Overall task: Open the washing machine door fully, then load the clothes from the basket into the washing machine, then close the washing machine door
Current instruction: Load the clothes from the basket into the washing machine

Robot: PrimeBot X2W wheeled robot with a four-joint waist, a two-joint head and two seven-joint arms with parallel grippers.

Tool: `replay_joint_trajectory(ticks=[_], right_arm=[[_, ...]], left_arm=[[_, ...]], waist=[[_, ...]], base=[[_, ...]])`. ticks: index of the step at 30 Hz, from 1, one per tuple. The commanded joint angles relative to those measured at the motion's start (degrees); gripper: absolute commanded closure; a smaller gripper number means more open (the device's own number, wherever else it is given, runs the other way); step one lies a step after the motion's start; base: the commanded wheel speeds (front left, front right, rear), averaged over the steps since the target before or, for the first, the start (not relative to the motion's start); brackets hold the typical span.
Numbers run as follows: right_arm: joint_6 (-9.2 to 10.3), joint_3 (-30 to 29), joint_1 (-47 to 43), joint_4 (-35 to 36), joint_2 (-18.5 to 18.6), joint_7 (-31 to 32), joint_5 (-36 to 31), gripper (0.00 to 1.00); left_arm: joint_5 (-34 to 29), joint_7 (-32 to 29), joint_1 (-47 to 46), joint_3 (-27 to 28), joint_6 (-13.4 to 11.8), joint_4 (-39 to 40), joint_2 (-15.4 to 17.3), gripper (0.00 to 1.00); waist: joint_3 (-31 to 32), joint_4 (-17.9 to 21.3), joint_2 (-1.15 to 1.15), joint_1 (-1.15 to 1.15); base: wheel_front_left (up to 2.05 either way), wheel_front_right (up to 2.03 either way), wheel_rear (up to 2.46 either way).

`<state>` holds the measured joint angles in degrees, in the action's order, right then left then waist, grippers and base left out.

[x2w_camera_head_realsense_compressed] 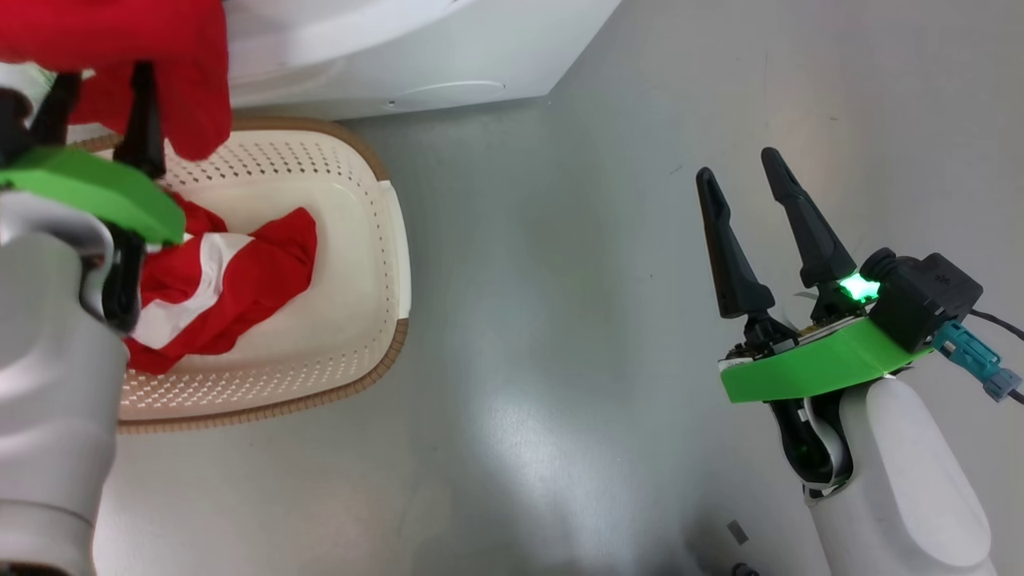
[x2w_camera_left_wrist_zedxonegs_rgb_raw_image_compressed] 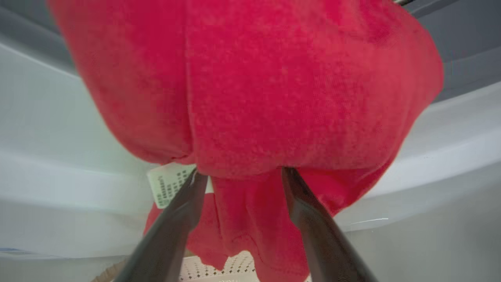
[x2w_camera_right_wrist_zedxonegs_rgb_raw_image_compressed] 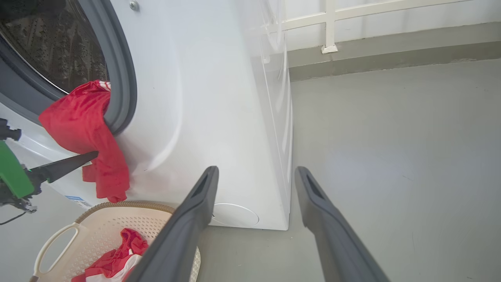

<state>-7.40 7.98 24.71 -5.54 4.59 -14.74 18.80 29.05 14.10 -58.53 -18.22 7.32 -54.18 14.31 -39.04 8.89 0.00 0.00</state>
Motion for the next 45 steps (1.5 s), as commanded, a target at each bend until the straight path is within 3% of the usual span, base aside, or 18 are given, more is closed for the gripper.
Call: replay_joint_trajectory(ticks=[1,12,14,15,16,17,26,40,45], right_arm=[[-0.09,1.16,-0.47,1.46,-0.57,-0.26,0.52,0.0],[-0.09,0.71,-0.05,1.71,-0.79,-0.26,0.23,0.0],[-0.09,0.62,0.05,1.77,-0.81,-0.26,0.16,0.0],[-0.09,0.58,0.08,1.8,-0.82,-0.26,0.13,0.0],[-0.09,0.51,0.09,1.81,-0.8,-0.26,0.07,0.0],[-0.09,0.49,0.09,1.78,-0.79,-0.26,0.04,0.0],[-0.09,0.6,0.23,1.51,-0.76,-0.26,-0.02,0.0],[-0.09,0.22,-0.76,1.27,-0.48,-0.26,0.25,0.0],[-0.09,0.62,-0.78,1.23,-0.53,-0.26,0.29,0.0]], left_arm=[[0.77,0.0,-1.46,0.84,0.16,0.3,2.18,0.0],[2.39,0.84,-7.16,-1.03,0.16,-2.61,2.04,0.0],[2.26,0.86,-7.01,-0.15,0.16,-1.5,2.16,0.04],[2.08,0.87,-6.73,0.13,0.16,-1.05,2.14,0.33],[1.74,0.88,-6.04,0.57,0.16,-0.22,2.07,0.94],[1.6,0.88,-5.66,0.79,0.16,0.15,2.04,1.0],[0.6,0.89,-2.32,0.28,0.16,3.17,1.95,1.0],[-1.53,0.89,6.91,0.31,0.16,21.72,2.72,1.0],[-1.46,0.22,4.34,1.25,-0.5,25.3,3.37,1.0]], waist=[[-0.29,0.15,0.0,0.0],[-1.15,0.09,0.0,0.0],[-1.23,-0.05,0.0,0.0],[-1.27,-0.12,0.0,0.0],[-1.3,-0.31,0.0,0.0],[-1.3,-0.41,0.0,0.0],[-0.77,-1.23,0.0,0.0],[0.57,-2.37,0.0,0.0],[0.14,-2.17,0.0,0.0]], base=[[0.0,0.0,0.0],[0.0,0.0,0.0],[0.0,0.0,0.0],[0.0,0.0,0.0],[0.0,0.0,0.0],[0.0,0.0,0.0],[0.0,0.0,0.0],[0.0,0.0,0.0],[0.0,0.0,0.0]])
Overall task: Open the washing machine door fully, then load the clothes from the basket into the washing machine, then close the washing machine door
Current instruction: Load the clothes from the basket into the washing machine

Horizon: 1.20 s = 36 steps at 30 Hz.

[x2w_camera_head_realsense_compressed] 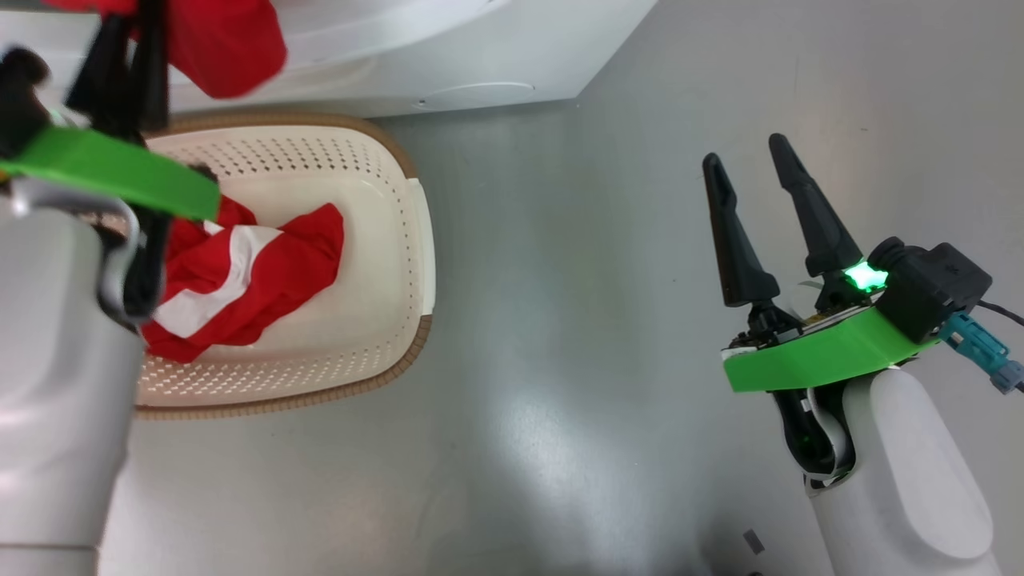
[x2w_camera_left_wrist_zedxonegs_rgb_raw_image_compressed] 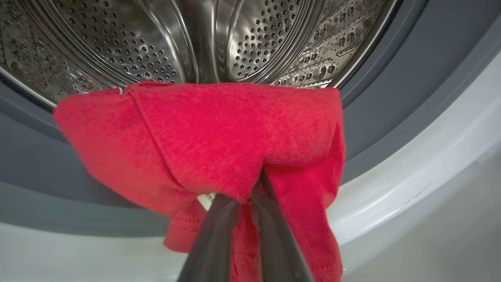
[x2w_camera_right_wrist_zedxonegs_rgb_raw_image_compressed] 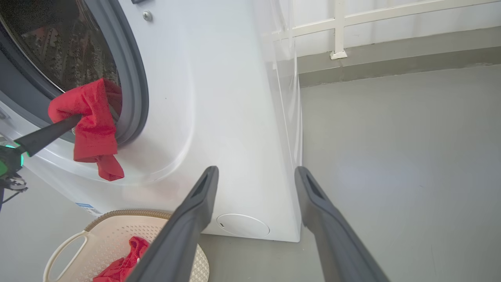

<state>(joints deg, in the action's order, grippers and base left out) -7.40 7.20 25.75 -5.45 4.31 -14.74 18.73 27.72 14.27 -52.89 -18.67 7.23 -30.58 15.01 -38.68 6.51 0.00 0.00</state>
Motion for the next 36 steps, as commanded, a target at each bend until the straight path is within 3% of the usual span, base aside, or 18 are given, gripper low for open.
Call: replay_joint_trajectory(ticks=[1,12,25,26,27,28,36], right_arm=[[-0.09,1.68,-1.6,1.18,-0.3,-0.26,0.45,0.0],[-0.09,2.66,-1.37,1.55,-1.09,-0.26,1.28,0.0],[-0.09,3.64,-1.7,2.54,-1.41,-0.26,2.31,0.0],[-0.09,3.7,-1.72,2.57,-1.42,-0.26,2.4,0.0],[-0.09,3.75,-1.76,2.57,-1.42,-0.26,2.44,0.0],[-0.09,3.8,-1.8,2.57,-1.42,-0.26,2.45,0.0],[-0.09,3.4,-1.91,2.31,-1.43,-0.26,1.88,0.0]], left_arm=[[-0.17,-0.49,-2.5,1.89,-0.61,1.99,3.0,1.0],[-3.38,-6.1,-18.67,0.36,-0.67,-6.93,6.43,1.0],[-7.31,-1.95,-34.42,-1.31,-1.56,-24.44,7.85,1.0],[-7.26,-1.4,-34.95,-1.19,-1.66,-25.23,7.73,0.9],[-7.35,-1.04,-35.38,-1.24,-1.73,-26.08,7.61,0.55],[-7.18,-0.86,-35.72,-1.16,-1.74,-27.1,7.35,0.0],[-6.63,-0.71,-35.48,-2.24,-1.39,-32.2,4.63,0.0]], waist=[[-0.54,0.51,0.0,0.0],[-3.55,5.8,0.0,0.0],[-6.03,10.79,0.0,0.0],[-6.06,10.9,0.0,0.0],[-6.07,10.97,0.0,0.0],[-6.04,11.0,0.0,0.0],[-5.04,9.49,0.0,0.0]], base=[[0.0,0.0,0.0],[0.0,0.0,0.0],[0.0,0.0,0.0],[0.0,0.0,0.0],[0.0,0.0,0.0],[0.0,0.0,0.0],[0.0,0.0,0.0]])
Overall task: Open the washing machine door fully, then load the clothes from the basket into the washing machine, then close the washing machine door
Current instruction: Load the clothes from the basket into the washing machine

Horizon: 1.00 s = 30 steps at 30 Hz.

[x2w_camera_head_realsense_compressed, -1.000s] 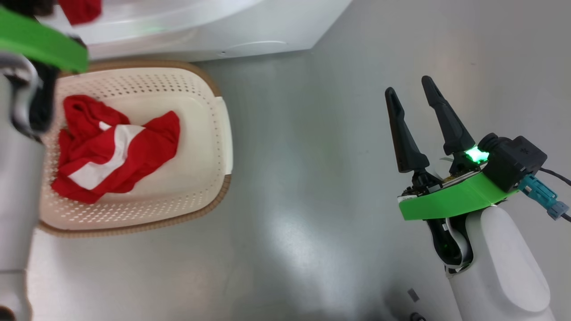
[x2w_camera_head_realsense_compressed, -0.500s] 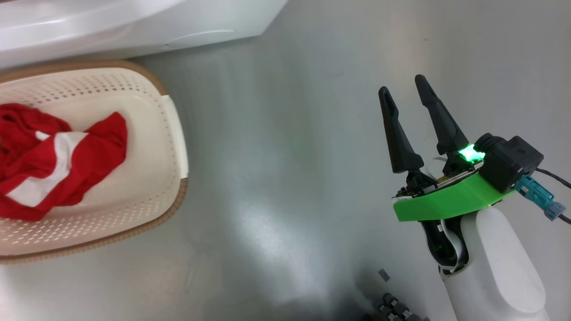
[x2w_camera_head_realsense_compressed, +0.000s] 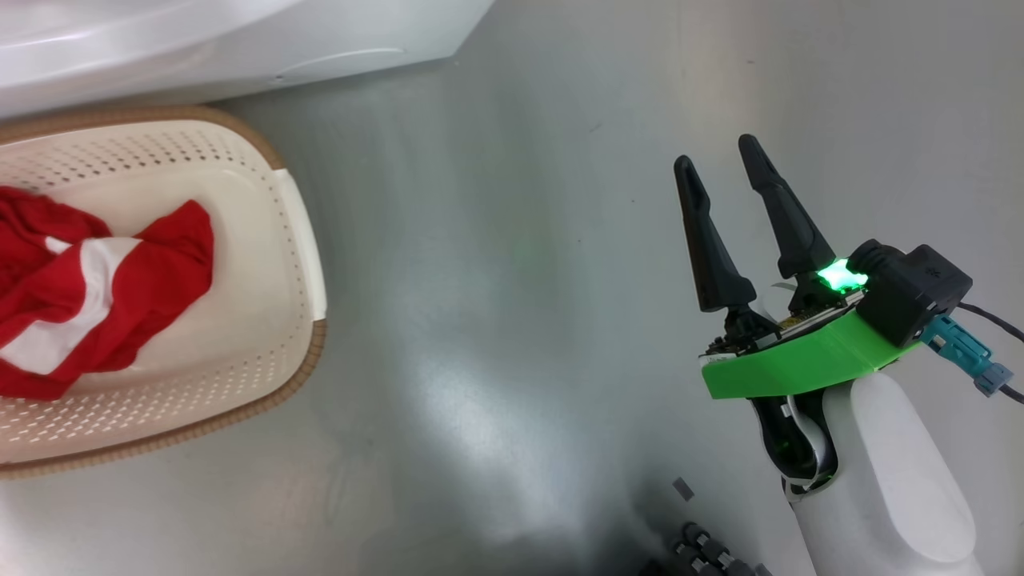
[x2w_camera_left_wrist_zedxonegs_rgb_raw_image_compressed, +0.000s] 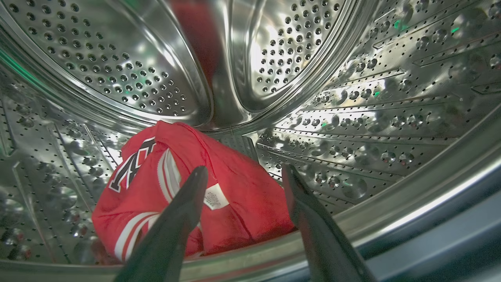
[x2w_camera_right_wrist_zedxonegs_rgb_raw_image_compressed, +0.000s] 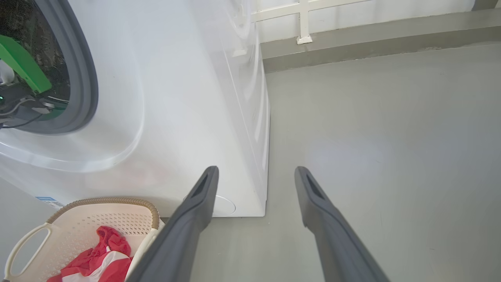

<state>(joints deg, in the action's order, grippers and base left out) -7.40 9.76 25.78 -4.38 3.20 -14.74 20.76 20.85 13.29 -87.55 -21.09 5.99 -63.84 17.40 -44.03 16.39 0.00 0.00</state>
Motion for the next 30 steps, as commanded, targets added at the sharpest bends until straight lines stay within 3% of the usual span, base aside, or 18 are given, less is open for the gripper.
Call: replay_joint_trajectory(ticks=[1,14,30], right_arm=[[-0.09,0.8,-1.82,1.19,-0.32,-0.26,-0.26,0.0],[-0.09,-0.05,-1.11,0.1,-0.01,-0.26,-1.71,0.0],[-0.09,0.24,-1.41,-1.68,1.91,-0.26,-0.89,0.0]], left_arm=[[0.34,0.43,-0.66,0.06,-0.05,0.8,1.94,0.0],[1.56,1.66,5.02,-0.54,0.76,2.65,-0.69,0.0],[3.01,1.7,21.32,5.04,0.91,17.67,0.12,0.0]], waist=[[0.54,-0.76,0.0,0.0],[4.66,-5.07,0.0,0.0],[11.82,-8.9,0.0,0.0]], base=[[0.0,0.0,0.0],[0.0,0.0,0.0],[0.0,0.0,0.0]])
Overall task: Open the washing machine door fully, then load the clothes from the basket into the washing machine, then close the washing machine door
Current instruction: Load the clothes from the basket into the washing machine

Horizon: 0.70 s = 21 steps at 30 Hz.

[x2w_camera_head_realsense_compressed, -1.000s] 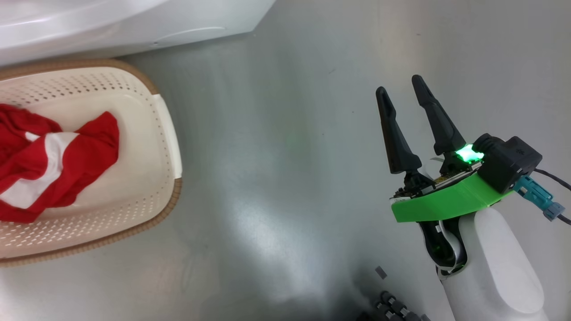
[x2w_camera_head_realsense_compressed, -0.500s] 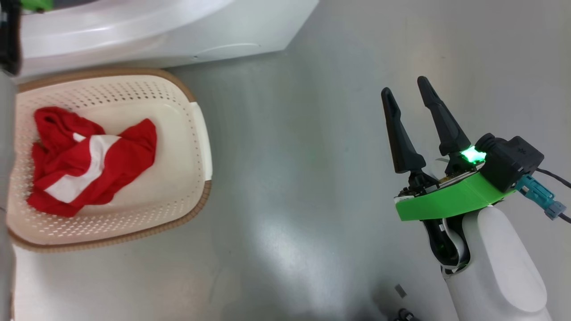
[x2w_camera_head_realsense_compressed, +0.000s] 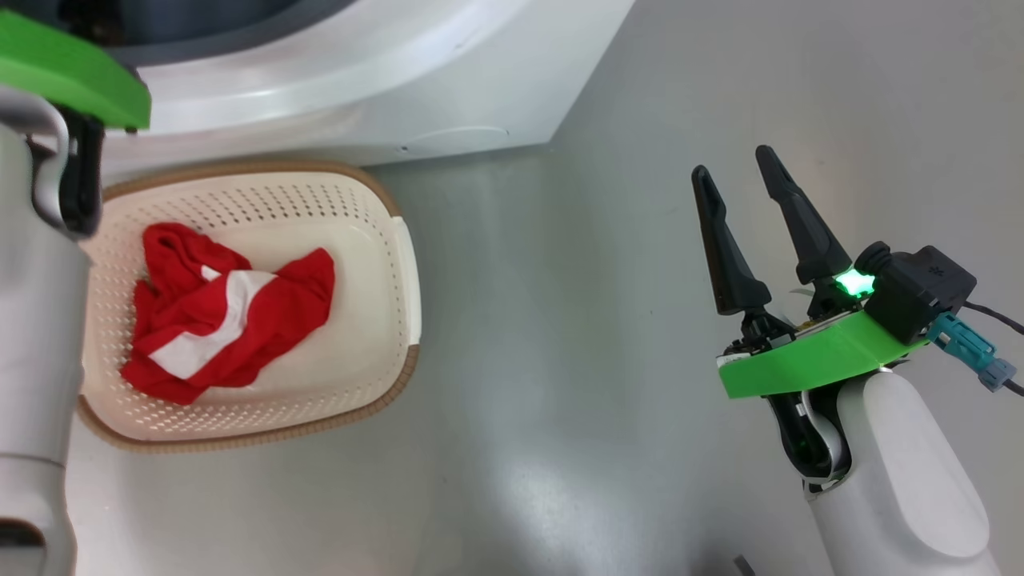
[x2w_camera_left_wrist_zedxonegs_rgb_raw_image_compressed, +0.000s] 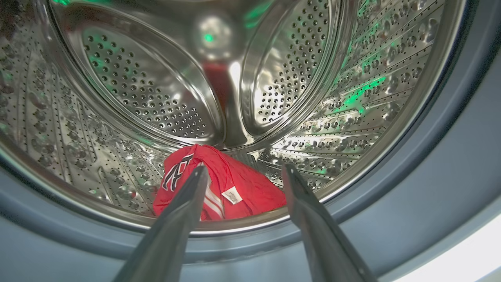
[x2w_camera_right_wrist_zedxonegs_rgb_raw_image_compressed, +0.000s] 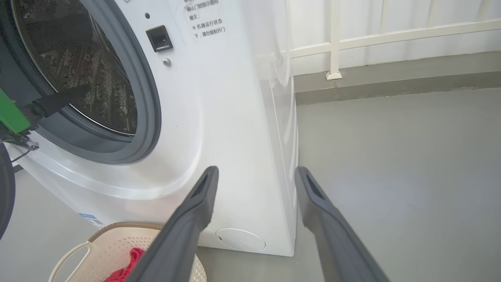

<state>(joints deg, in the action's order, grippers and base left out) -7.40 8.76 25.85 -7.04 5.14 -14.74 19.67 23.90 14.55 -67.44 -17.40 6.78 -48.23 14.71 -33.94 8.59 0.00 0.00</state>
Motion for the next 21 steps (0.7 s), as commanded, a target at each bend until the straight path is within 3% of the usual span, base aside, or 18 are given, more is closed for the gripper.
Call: replay_joint_trajectory(ticks=[1,21], right_arm=[[-0.09,1.26,-1.54,0.85,0.1,-0.26,0.26,0.0],[-0.09,0.89,-5.71,-1.55,2.73,-0.26,2.21,0.0]], left_arm=[[-0.06,0.44,2.2,1.61,0.15,2.75,2.86,0.0],[-2.81,0.44,28.9,7.17,-1.52,21.93,1.27,0.0]], waist=[[2.19,-1.34,0.0,0.0],[15.08,-5.89,0.0,0.0]], base=[[0.0,0.0,0.0],[0.0,0.0,0.0]])
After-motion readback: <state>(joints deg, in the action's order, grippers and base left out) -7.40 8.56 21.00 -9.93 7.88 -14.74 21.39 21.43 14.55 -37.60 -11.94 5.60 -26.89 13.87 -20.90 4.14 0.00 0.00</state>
